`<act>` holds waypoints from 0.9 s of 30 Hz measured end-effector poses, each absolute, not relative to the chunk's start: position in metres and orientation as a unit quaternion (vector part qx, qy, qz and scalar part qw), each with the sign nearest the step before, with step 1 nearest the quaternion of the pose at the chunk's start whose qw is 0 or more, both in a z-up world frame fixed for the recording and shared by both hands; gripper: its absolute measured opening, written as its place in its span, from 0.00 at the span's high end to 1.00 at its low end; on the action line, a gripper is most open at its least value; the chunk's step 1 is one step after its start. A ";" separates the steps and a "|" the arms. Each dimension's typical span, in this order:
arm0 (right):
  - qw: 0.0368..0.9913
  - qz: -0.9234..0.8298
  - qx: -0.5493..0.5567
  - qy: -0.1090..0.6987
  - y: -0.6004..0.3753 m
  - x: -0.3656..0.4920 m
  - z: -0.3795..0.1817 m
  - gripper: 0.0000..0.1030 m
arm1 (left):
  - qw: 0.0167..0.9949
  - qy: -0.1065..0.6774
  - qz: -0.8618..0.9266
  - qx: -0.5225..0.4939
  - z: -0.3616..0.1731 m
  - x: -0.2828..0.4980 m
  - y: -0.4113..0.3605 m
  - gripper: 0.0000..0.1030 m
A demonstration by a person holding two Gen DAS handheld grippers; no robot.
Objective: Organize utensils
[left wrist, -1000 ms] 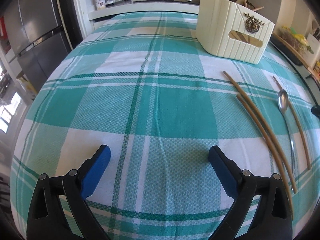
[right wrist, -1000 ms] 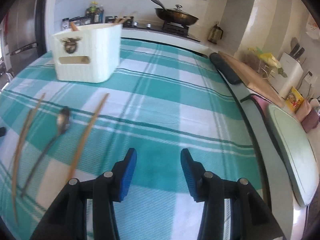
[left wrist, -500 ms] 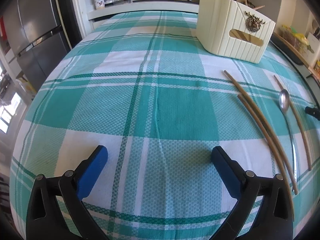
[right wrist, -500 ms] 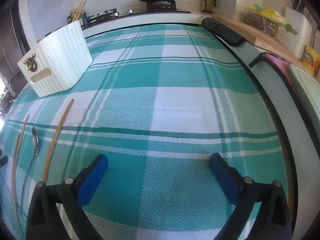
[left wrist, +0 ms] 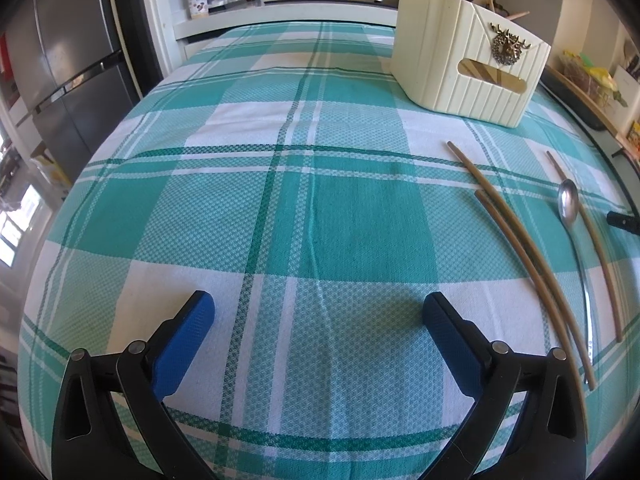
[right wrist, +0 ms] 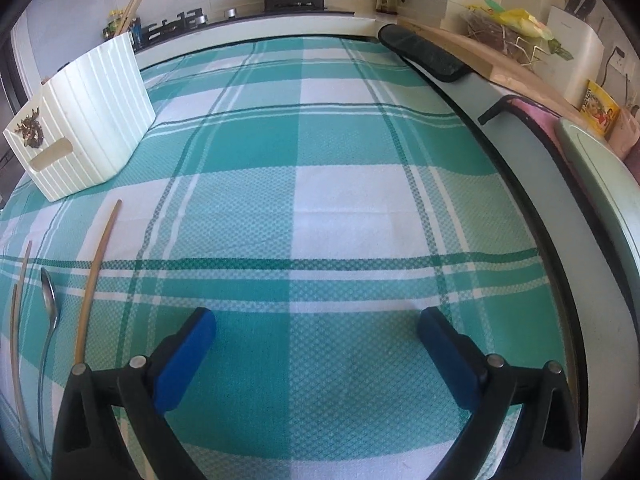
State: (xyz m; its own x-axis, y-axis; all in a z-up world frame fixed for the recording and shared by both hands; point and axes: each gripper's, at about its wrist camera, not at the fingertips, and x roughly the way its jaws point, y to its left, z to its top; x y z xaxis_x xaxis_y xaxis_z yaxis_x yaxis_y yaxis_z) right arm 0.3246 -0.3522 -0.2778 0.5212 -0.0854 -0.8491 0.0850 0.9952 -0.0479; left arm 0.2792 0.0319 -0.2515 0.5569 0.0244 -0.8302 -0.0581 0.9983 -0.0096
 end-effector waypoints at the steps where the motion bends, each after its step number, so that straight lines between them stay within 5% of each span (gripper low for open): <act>1: 0.866 -0.043 -0.005 0.499 -0.352 0.328 -0.277 0.00 | 0.882 0.470 0.023 -0.018 -0.252 0.279 0.032 0.00; 9: 0.886 0.095 -0.071 0.449 -0.361 0.326 -0.280 0.00 | 0.882 0.470 0.023 -0.018 -0.252 0.279 0.032 0.00; 27: 0.886 0.090 -0.076 0.449 -0.360 0.326 -0.279 0.00 | 0.882 0.471 0.023 -0.019 -0.251 0.279 0.031 0.00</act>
